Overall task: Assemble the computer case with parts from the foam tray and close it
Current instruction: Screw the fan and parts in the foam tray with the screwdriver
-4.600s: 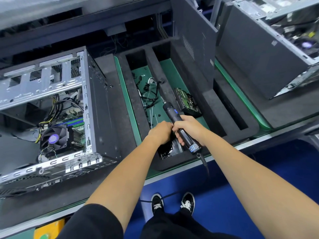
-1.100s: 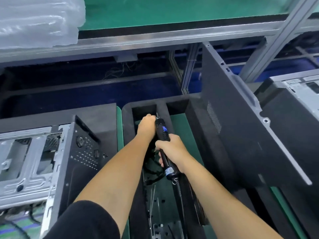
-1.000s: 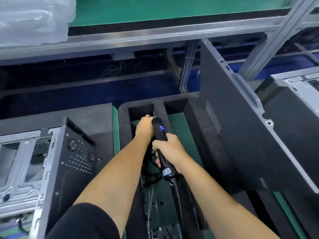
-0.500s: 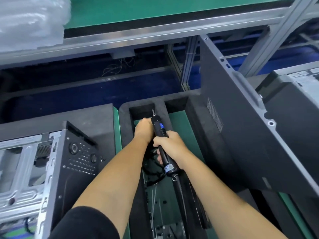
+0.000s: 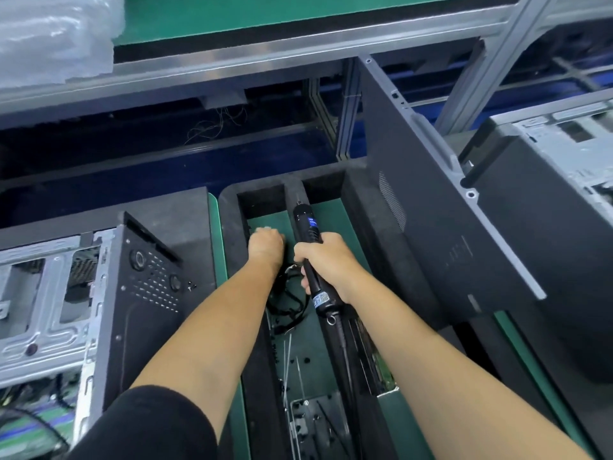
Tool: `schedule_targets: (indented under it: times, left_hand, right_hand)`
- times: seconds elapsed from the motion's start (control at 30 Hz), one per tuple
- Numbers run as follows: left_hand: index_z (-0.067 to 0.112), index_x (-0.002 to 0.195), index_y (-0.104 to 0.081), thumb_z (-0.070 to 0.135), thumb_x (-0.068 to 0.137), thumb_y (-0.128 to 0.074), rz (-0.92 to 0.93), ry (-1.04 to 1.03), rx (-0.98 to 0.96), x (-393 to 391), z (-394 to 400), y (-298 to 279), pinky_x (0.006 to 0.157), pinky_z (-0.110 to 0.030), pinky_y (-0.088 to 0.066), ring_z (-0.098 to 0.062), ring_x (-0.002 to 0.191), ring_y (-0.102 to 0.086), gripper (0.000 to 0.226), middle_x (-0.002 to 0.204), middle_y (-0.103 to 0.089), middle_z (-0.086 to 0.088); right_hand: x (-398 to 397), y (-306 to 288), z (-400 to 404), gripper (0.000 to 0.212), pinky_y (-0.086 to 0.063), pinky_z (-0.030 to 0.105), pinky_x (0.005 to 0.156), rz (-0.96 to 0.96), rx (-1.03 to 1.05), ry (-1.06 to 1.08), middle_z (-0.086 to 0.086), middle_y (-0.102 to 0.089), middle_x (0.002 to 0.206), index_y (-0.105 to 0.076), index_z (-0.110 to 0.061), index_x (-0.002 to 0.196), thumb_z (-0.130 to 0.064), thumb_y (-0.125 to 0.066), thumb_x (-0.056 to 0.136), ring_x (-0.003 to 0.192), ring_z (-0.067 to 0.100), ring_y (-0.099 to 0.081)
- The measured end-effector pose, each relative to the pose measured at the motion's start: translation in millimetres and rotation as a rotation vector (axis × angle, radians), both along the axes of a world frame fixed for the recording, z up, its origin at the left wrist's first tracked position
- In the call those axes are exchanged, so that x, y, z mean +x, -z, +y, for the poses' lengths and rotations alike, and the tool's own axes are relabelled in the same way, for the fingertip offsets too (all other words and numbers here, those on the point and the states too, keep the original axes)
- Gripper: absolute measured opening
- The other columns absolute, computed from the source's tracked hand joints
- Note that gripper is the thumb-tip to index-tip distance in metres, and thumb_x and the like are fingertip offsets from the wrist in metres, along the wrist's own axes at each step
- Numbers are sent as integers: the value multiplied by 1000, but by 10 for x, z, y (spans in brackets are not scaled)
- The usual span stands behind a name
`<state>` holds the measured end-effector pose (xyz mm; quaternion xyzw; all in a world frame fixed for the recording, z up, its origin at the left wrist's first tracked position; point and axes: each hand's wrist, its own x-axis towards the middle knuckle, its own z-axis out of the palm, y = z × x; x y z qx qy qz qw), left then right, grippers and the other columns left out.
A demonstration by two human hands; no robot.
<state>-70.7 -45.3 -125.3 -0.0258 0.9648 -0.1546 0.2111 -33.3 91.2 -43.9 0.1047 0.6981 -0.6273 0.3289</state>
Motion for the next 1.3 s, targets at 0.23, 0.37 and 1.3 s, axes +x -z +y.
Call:
schedule_targets:
  times: [0.23, 0.37, 1.3]
  left_hand:
    - [13, 124, -56, 7, 95, -43, 16, 63, -67, 45, 5, -24, 89, -31, -45, -28, 117, -51, 32, 124, -59, -8]
    - [11, 130, -50, 13, 97, -42, 61, 121, -89, 65, 4, -29, 89, -29, -42, -26, 117, -45, 34, 128, -47, -11]
    - [0, 95, -59, 0, 83, -46, 335, -171, 403, 699, 161, -577, 66, -35, -42, -37, 90, -63, 17, 101, -64, -20]
  right_hand:
    - [141, 4, 100, 22, -48, 34, 50, -9, 32, -22, 10, -50, 63, -46, -10, 81, -9, -63, 67, 40, 23, -50]
    - [169, 12, 125, 22, -48, 34, 50, -4, 46, -23, 10, -51, 64, -47, -10, 82, -10, -64, 68, 41, 24, -51]
    - [771, -132, 169, 22, -49, 36, 50, 25, 69, -141, 13, -49, 68, -47, -6, 90, -5, -62, 74, 43, 25, -51]
